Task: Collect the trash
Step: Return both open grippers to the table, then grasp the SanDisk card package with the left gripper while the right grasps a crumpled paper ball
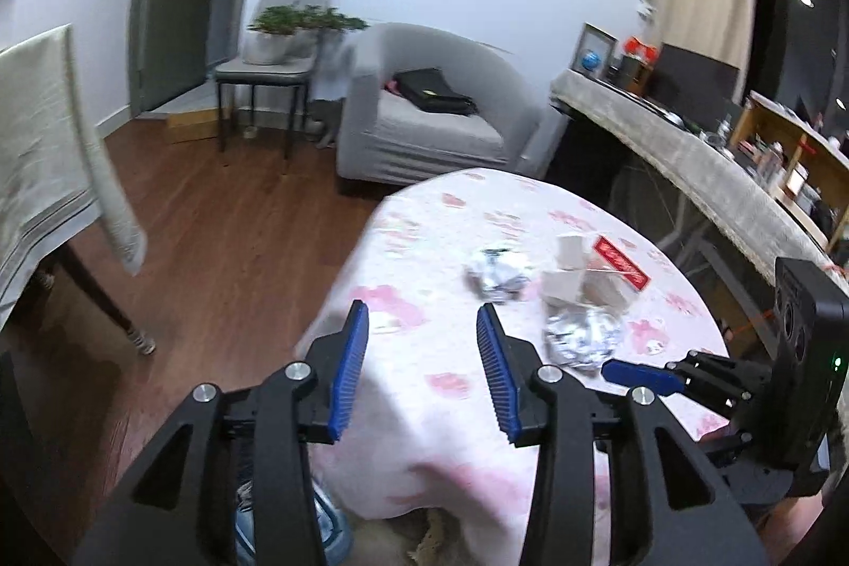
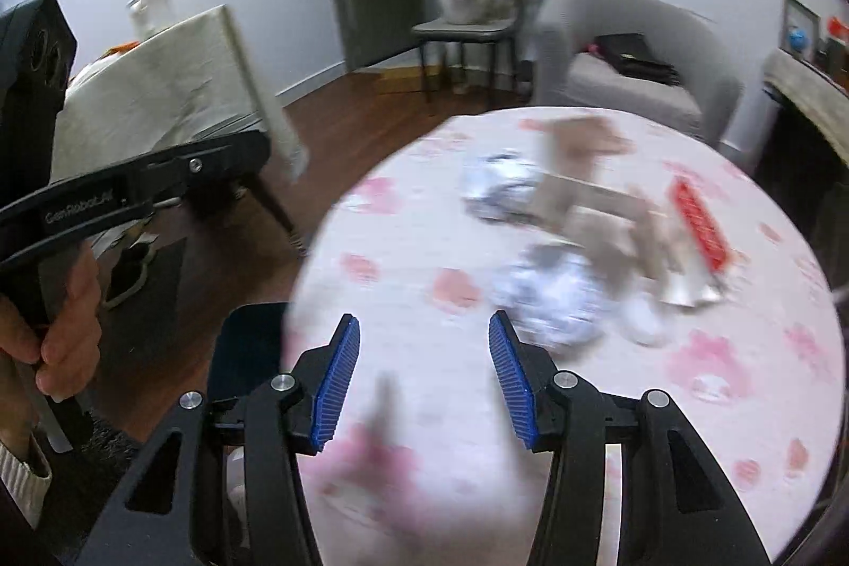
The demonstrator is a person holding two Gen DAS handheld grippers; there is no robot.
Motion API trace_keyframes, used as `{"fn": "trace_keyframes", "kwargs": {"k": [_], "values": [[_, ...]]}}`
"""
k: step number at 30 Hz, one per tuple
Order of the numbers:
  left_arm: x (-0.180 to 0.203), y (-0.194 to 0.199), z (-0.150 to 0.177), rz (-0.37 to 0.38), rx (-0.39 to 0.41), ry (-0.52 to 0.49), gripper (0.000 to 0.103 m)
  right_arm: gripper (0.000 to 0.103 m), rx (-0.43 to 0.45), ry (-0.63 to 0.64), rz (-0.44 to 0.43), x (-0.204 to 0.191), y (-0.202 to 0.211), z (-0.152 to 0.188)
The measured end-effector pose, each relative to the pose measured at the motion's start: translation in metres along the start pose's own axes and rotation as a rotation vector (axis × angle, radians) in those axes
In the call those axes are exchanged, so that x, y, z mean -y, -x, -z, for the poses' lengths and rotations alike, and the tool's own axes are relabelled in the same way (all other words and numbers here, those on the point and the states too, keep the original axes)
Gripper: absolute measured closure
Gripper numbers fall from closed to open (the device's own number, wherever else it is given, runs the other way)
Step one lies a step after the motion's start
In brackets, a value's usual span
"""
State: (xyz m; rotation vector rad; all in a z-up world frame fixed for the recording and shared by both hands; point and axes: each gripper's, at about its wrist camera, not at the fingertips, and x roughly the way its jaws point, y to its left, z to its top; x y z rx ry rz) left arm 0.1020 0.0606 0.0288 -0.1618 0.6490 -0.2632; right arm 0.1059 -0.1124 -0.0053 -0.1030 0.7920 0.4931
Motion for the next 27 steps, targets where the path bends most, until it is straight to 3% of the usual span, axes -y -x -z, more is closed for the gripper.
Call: {"fn": "trace_keyframes", "kwargs": {"k": [4,11,20,27], "values": [[0.023,-0.021,0.0,0.022,-0.025,-0.041,0.057,0.045,0.005,-0.049,0.009,0.026,0.009,0.009],[0.052,-0.057,0.004,0.058,-0.078,-0.078,0.059,0.045,0.005,-0.088,0.018,0.05,0.021,0.018],[0.074,-0.082,-0.002,0.115,-0.096,-0.061,0.059,0.045,0.005,-0.11,0.032,0.068,0.036,0.03],[0.08,-0.102,-0.003,0.107,-0.125,-0.057,0.063,0.045,-0.001,-0.13,0.041,0.081,0.04,0.037]]}}
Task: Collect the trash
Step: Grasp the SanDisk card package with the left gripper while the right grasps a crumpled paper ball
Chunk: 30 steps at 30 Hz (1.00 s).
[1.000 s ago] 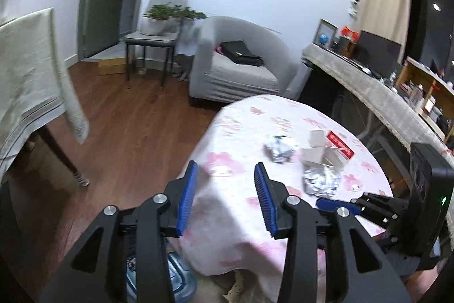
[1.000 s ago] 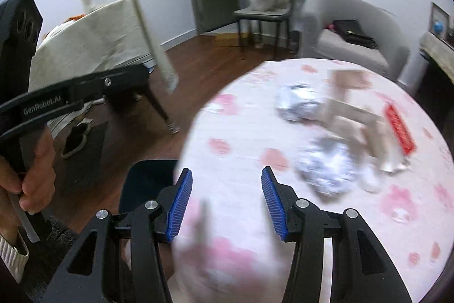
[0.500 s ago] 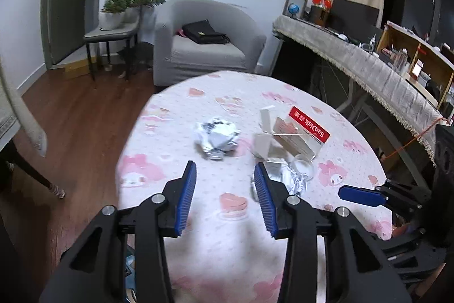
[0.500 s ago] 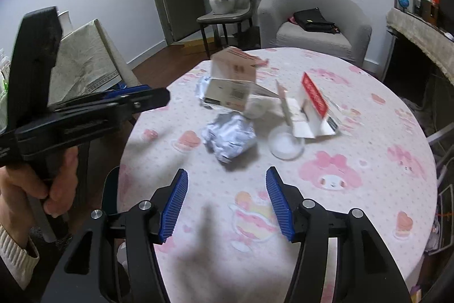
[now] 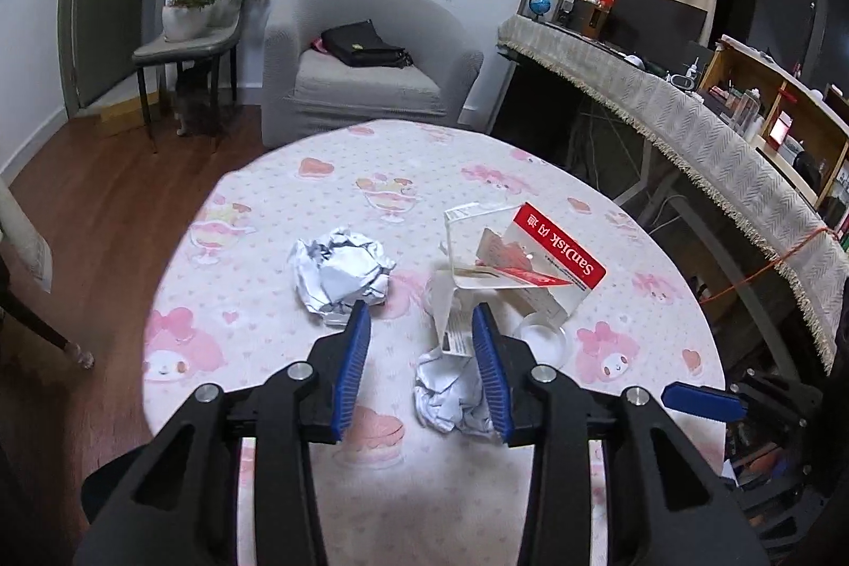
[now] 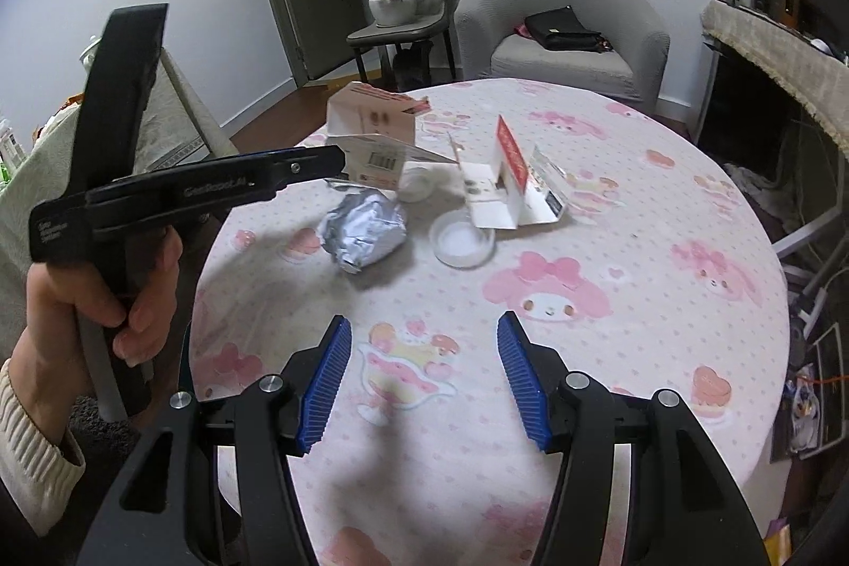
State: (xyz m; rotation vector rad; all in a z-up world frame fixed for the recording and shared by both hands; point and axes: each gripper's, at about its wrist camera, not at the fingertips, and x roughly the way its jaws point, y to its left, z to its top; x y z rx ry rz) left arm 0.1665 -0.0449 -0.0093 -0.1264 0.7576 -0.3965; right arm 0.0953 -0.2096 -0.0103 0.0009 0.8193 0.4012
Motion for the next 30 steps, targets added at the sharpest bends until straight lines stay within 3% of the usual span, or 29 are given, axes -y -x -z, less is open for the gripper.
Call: {"fn": "trace_keyframes", "kwargs": {"k": [6,8,11,30], "values": [[0.0,-0.014,-0.002,0.004,-0.016,0.026,0.074,0.045,-0.016,-0.003,0.009,0.011,-0.001,0.004],[0.001,-0.018,-0.001,0.003,-0.019,0.031,0.089,0.045,-0.022,-0.007,0.012,0.014,-0.001,0.006],[0.004,-0.021,0.0,0.003,-0.016,0.03,0.102,0.045,-0.02,-0.016,0.015,0.017,-0.003,0.005],[-0.017,0.021,0.0,-0.019,0.054,0.031,0.102,0.04,-0.012,0.005,-0.026,-0.015,-0.033,-0.017]]}}
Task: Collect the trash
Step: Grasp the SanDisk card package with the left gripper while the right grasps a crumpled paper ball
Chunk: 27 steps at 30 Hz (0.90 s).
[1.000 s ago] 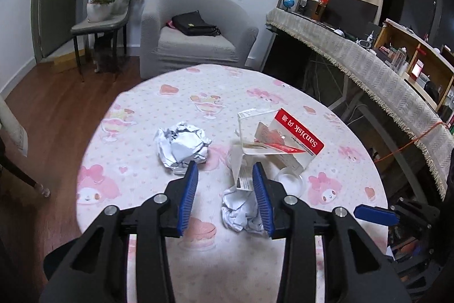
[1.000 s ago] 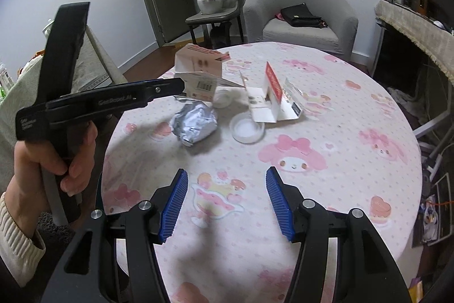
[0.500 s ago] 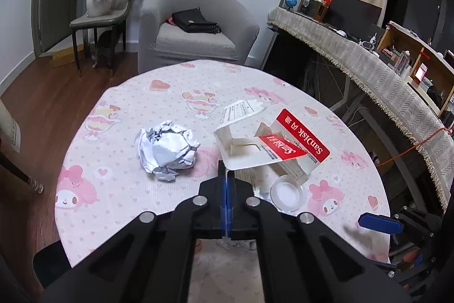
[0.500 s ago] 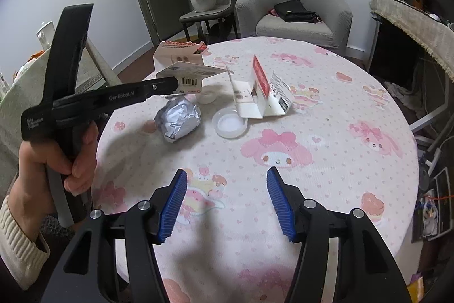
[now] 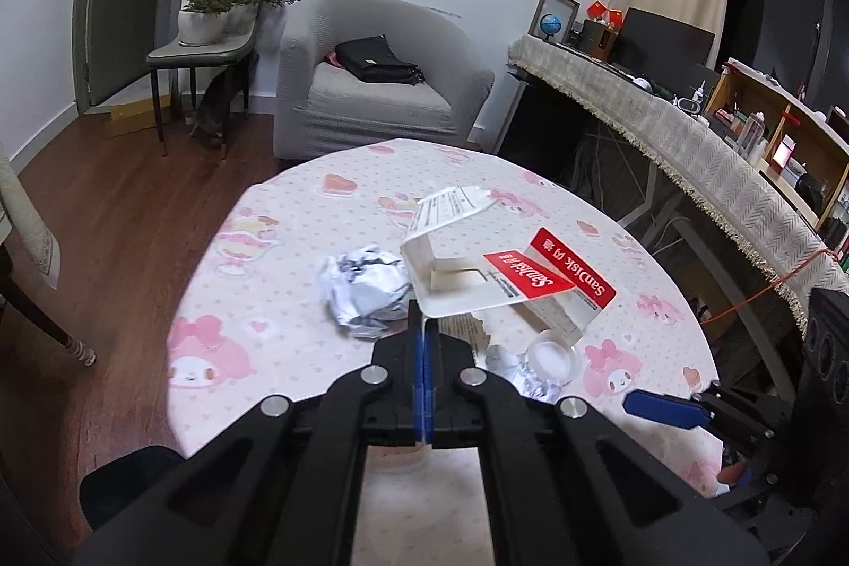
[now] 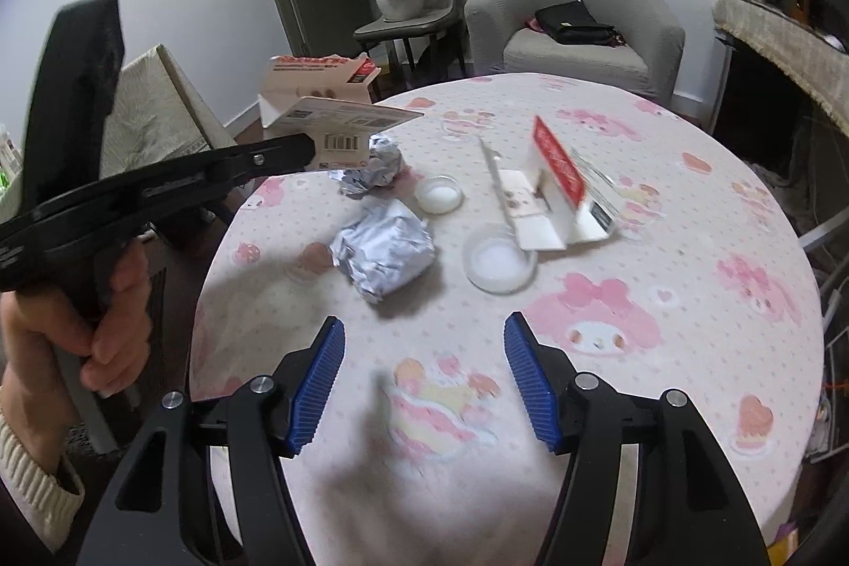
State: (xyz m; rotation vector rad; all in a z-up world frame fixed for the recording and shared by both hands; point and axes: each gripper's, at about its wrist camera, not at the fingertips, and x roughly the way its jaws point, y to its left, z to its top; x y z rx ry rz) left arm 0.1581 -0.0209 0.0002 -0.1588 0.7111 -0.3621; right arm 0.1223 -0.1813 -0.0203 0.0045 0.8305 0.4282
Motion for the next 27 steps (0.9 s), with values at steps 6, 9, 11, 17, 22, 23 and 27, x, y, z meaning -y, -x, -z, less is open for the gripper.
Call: {"fn": "trace_keyframes", "kwargs": {"k": [6,9,11,17,22,23,27], "values": [[-0.011,0.018,0.002,-0.011,0.008,-0.004,0.102,0.039,-0.003,-0.001,-0.004,-0.01,-0.015,-0.01],[-0.02,0.027,0.002,-0.02,0.015,0.001,0.102,0.037,-0.006,-0.017,-0.006,-0.012,-0.022,-0.013],[-0.027,0.034,0.003,-0.033,0.022,0.008,0.102,0.037,-0.008,-0.024,-0.003,-0.013,-0.026,-0.016],[-0.047,0.055,0.006,-0.057,0.033,0.02,0.102,0.037,-0.02,-0.036,0.017,-0.019,-0.041,-0.022],[-0.061,0.067,0.011,-0.072,0.023,0.028,0.102,0.037,-0.035,-0.046,0.047,-0.022,-0.056,-0.026],[-0.062,0.068,0.013,-0.079,0.017,0.021,0.102,0.037,-0.038,-0.048,0.054,-0.022,-0.058,-0.027],[-0.071,0.074,0.022,-0.095,0.0,0.02,0.102,0.046,-0.031,-0.048,0.08,-0.026,-0.061,-0.031]]}}
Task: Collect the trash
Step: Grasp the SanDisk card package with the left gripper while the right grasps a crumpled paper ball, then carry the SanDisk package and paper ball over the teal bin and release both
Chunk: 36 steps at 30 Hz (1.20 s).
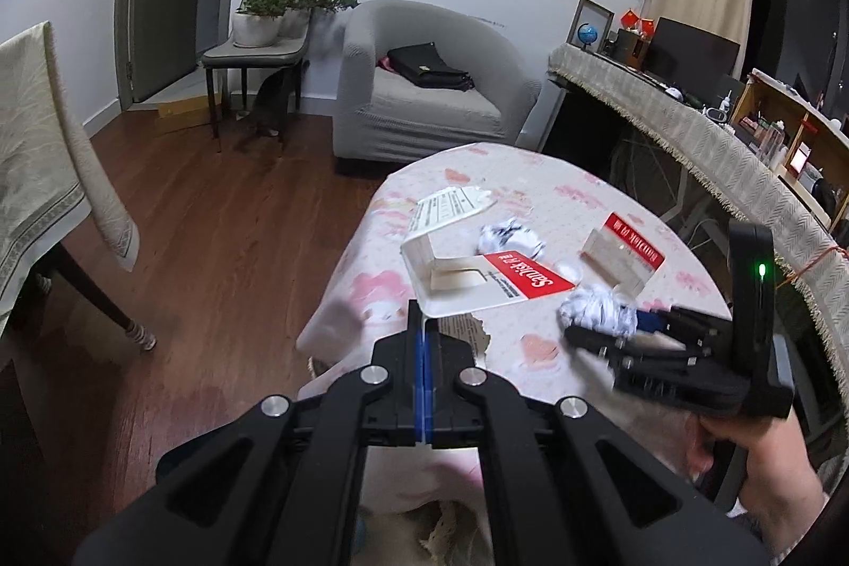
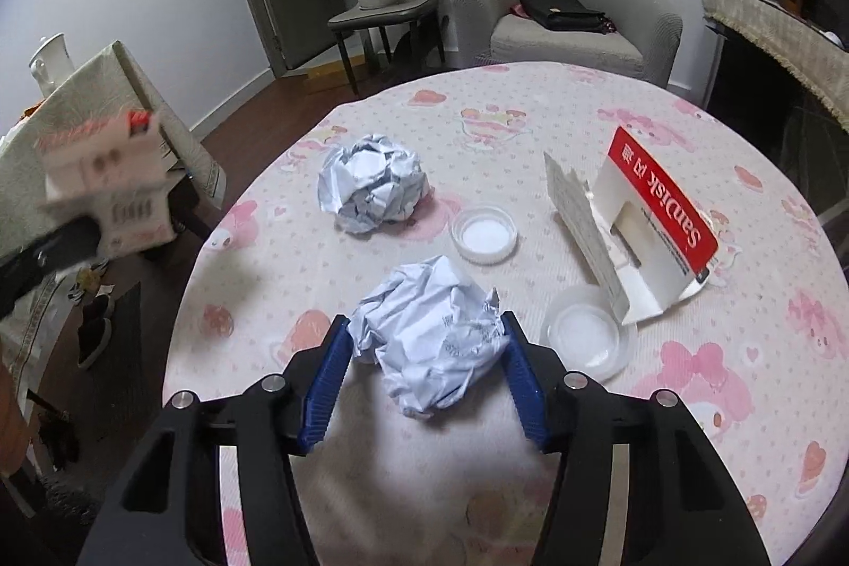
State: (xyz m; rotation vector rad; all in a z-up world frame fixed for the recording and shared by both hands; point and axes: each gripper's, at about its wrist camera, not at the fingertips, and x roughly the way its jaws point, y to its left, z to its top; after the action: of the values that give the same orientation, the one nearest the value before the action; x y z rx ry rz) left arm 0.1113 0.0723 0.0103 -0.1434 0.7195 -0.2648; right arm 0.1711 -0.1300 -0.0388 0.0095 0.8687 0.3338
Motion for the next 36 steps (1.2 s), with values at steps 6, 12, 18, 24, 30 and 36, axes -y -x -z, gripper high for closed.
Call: {"fn": "trace_keyframes", "kwargs": {"k": [6,12,18,24,30,36], "values": [[-0.024,0.007,0.013,-0.056,-0.031,0.019,0.102,0.047,0.024,0.005,-0.001,-0.012,0.002,-0.004],[-0.053,0.02,0.029,-0.095,-0.04,0.055,0.102,0.047,0.059,0.076,-0.054,-0.052,0.01,-0.011],[-0.085,0.016,0.058,-0.147,-0.116,0.101,0.102,0.047,0.08,0.147,-0.115,-0.093,0.014,-0.014],[-0.103,0.009,0.081,-0.187,-0.179,0.102,0.102,0.047,0.077,0.193,-0.166,-0.128,0.01,-0.014],[-0.126,-0.003,0.11,-0.225,-0.265,0.123,0.102,0.047,0.057,0.238,-0.212,-0.163,0.002,-0.009],[-0.149,-0.006,0.132,-0.234,-0.333,0.161,0.102,0.047,0.016,0.275,-0.248,-0.194,-0.013,-0.002]]}}
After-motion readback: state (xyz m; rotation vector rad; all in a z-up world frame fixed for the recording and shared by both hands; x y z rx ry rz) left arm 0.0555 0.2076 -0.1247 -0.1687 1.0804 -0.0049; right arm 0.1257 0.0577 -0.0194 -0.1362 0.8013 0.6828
